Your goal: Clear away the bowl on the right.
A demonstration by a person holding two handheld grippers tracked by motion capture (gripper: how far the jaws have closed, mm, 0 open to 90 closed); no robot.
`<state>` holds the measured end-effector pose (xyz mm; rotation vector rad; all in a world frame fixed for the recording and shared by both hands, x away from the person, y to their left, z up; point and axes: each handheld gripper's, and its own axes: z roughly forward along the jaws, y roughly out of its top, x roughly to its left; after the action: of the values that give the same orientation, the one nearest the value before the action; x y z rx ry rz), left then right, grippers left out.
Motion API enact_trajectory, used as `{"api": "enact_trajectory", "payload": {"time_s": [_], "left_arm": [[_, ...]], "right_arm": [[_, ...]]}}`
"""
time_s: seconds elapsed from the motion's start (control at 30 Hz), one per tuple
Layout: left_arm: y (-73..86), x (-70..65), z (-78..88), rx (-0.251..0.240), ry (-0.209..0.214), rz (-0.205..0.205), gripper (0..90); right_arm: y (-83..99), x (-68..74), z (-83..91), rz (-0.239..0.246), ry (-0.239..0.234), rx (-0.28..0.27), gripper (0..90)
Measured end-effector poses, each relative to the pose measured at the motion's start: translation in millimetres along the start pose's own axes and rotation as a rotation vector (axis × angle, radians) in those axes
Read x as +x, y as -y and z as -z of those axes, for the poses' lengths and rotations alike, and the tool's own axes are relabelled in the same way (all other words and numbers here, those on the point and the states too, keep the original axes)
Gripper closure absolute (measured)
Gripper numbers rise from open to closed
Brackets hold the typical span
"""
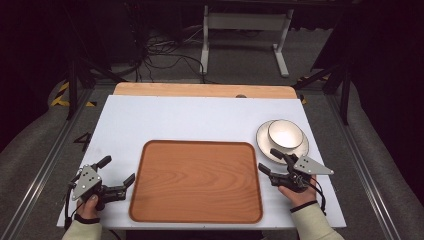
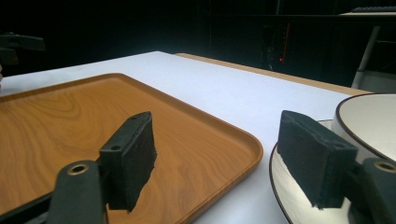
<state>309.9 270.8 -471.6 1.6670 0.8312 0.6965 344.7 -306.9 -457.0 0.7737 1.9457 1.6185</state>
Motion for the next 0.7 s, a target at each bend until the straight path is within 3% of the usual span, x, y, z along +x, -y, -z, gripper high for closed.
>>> {"api": "enact_trajectory", "payload": {"time_s": [0.4, 0.53, 0.7], "left_arm": [[0.1, 0.4, 0.6, 0.001, -0.001, 0.004, 0.4], [0.1, -0.5, 0.9, -0.001, -0.006, 0.0, 0.3], [-0.4, 1.5, 2.9, -0.013, -0.005, 0.014, 0.4]], "right_arm": [[-2.9, 2.0, -0.7, 0.002, -0.001, 0.008, 30.9], [-7.2, 1.9, 0.2, -0.011, -0.017, -0.013, 31.1], [-13.4, 1.5, 1.4, -0.009, -0.001, -0.016, 31.8]]}}
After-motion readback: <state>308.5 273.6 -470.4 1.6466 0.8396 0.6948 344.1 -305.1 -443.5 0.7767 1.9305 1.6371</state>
